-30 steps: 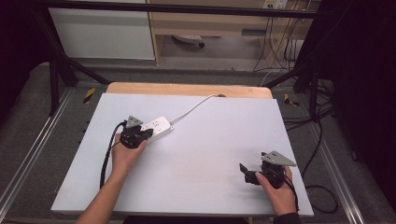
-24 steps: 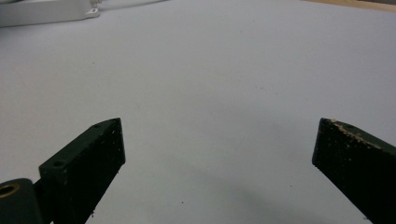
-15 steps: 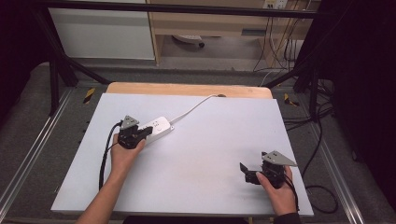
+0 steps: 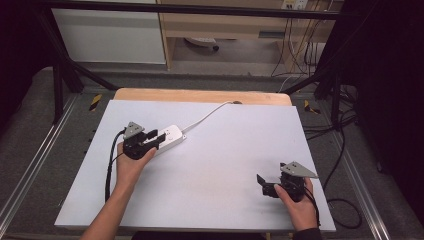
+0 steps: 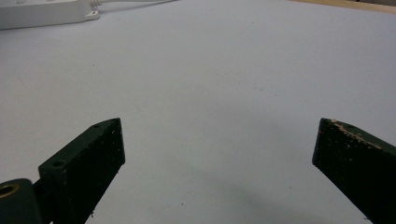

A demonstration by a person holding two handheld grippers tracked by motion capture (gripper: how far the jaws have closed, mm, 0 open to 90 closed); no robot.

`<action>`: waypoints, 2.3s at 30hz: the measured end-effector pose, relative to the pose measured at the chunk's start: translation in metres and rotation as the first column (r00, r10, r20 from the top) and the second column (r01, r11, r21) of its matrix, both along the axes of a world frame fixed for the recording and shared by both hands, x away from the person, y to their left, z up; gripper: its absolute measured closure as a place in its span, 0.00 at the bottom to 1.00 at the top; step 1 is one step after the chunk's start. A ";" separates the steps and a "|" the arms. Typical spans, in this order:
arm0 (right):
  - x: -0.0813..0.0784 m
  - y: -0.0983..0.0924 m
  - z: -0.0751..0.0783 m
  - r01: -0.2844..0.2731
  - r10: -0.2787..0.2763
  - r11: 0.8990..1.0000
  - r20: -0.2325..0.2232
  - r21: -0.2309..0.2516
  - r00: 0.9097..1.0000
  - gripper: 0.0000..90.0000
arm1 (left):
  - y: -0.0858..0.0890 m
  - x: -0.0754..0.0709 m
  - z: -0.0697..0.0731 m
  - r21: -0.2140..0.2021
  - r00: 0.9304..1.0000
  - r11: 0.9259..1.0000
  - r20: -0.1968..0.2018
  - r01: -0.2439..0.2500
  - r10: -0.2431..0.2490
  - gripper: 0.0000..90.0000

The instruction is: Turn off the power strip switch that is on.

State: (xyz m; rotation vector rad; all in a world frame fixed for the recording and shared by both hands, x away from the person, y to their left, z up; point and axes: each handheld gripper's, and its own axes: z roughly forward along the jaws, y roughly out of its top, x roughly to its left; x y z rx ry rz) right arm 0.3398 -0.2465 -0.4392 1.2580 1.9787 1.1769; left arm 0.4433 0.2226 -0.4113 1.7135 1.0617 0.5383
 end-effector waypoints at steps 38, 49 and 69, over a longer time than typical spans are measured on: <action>0.000 -0.001 0.002 -0.006 0.006 1.000 0.008 0.007 1.000 0.03 | 0.016 -0.021 0.039 -0.107 0.999 0.993 -0.002 -0.053 0.053 0.06; 0.000 -0.004 0.005 -0.003 0.003 1.000 0.017 0.020 1.000 0.03 | 0.024 -0.044 0.052 -0.113 0.999 0.993 0.001 -0.037 0.038 0.06; 0.001 -0.008 0.005 0.003 -0.004 0.999 0.014 0.034 1.000 0.03 | 0.047 -0.095 0.065 -0.105 0.999 0.994 0.029 -0.016 0.019 0.06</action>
